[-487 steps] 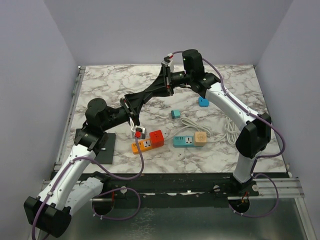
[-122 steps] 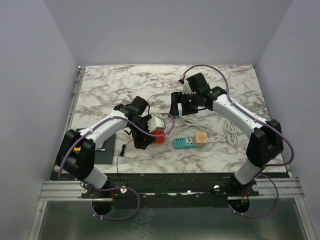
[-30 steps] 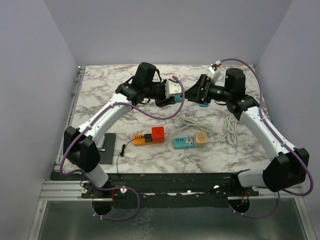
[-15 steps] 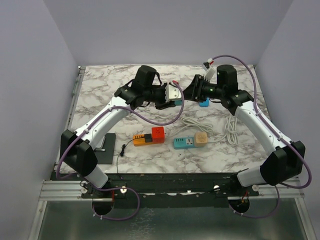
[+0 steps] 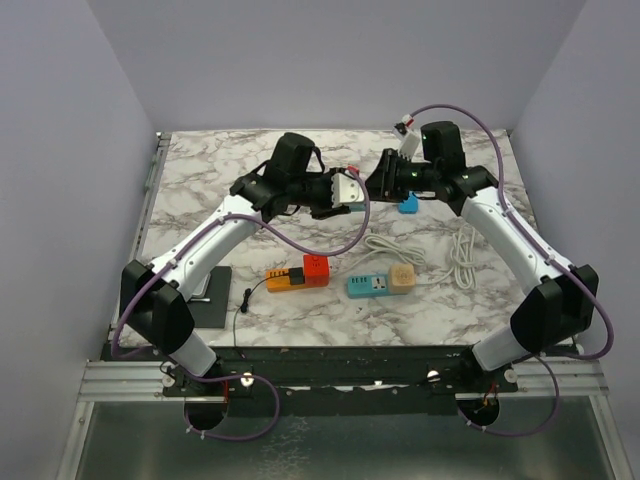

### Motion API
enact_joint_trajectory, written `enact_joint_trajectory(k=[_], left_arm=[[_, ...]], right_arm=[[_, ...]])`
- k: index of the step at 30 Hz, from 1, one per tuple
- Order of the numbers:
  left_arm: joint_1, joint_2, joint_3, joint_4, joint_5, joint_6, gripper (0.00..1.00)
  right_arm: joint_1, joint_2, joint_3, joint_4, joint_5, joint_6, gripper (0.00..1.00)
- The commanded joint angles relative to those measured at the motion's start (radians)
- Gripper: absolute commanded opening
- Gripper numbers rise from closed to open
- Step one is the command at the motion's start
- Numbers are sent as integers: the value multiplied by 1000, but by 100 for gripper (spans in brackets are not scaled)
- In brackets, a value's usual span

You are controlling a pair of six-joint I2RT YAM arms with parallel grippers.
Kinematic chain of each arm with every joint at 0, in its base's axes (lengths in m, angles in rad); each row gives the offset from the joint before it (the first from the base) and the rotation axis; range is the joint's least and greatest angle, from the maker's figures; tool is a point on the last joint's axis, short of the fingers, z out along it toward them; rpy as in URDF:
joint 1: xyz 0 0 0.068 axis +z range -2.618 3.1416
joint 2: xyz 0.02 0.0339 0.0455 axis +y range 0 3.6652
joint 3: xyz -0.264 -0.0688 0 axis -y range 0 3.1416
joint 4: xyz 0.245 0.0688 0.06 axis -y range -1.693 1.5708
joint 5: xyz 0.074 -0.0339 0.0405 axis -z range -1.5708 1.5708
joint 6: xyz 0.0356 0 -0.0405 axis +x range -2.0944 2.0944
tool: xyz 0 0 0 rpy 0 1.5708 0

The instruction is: Insert the plug

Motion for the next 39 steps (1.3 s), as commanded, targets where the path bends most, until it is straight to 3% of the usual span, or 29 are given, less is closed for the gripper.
enact_joint_trajectory(k=[1, 6, 8, 9, 10, 11, 12, 18, 23, 27, 32, 39], left_arm=[[-16, -37, -21, 16, -28, 44, 21], [-24, -54, -43, 16, -57, 91, 20], [-29, -53, -45, 16, -65, 92, 25], [-30, -55, -47, 16, -69, 89, 39], [-32, -57, -48, 17, -73, 80, 72], [-32, -62, -49, 20, -77, 66, 96], [-32, -67, -51, 22, -85, 51, 99], [18, -111, -106, 24, -128, -107, 99], [174, -127, -172, 20, -100, -266, 99], [266, -95, -187, -10, -122, -313, 99], [304, -50, -167, -81, -204, -349, 99], [359, -49, -163, -86, -255, -427, 99]], right_arm=[[5, 38, 92, -121, -10, -78, 17], [8, 80, 164, -236, -55, -155, 13], [12, 88, 181, -267, -40, -173, 4], [11, 89, 190, -283, -27, -186, 1], [12, 88, 198, -301, -8, -201, 1], [12, 84, 201, -316, 11, -221, 1], [12, 78, 205, -334, 35, -244, 1], [16, 16, 182, -431, 181, -437, 1], [100, -41, 150, -478, 278, -666, 1], [220, 13, 209, -594, 385, -797, 1], [385, 95, 286, -718, 543, -937, 1], [566, 144, 241, -785, 761, -1028, 1]])
